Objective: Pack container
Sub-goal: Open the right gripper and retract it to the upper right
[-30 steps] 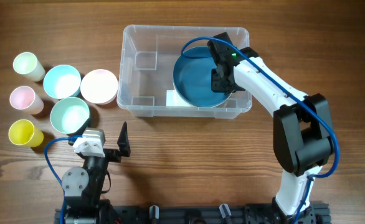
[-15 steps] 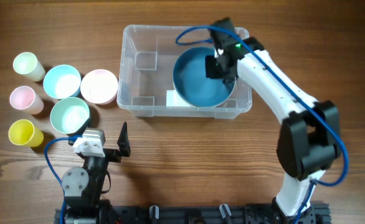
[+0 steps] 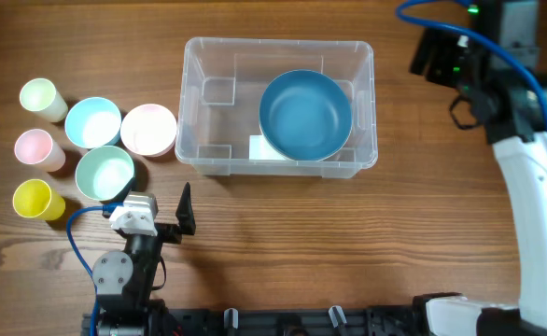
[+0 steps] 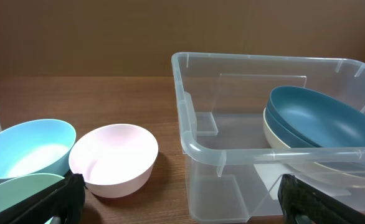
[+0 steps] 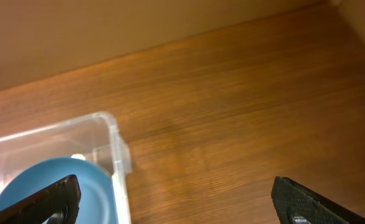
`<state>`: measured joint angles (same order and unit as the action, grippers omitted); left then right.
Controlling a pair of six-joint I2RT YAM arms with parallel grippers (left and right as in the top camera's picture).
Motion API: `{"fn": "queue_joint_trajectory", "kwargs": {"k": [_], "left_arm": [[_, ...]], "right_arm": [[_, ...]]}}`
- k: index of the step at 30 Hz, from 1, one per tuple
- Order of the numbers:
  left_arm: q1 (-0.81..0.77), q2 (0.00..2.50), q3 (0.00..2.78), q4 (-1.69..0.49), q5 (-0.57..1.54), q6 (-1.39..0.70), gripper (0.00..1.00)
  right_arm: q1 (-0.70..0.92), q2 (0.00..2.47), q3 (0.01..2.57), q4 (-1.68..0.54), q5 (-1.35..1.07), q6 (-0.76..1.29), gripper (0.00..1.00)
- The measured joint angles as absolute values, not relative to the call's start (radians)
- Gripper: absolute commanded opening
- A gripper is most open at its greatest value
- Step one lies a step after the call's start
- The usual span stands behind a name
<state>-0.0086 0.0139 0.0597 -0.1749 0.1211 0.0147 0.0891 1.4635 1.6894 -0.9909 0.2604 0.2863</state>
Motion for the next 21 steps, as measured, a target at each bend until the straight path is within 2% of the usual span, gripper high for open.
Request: {"fn": "queue_joint_trajectory", "kwargs": {"k": [21], "left_arm": [[-0.009, 0.014, 0.060, -0.175, 0.121, 0.015, 1.00]], "right_arm": [[0.073, 1.450, 1.689, -1.003, 0.265, 0.286, 0.99]]}}
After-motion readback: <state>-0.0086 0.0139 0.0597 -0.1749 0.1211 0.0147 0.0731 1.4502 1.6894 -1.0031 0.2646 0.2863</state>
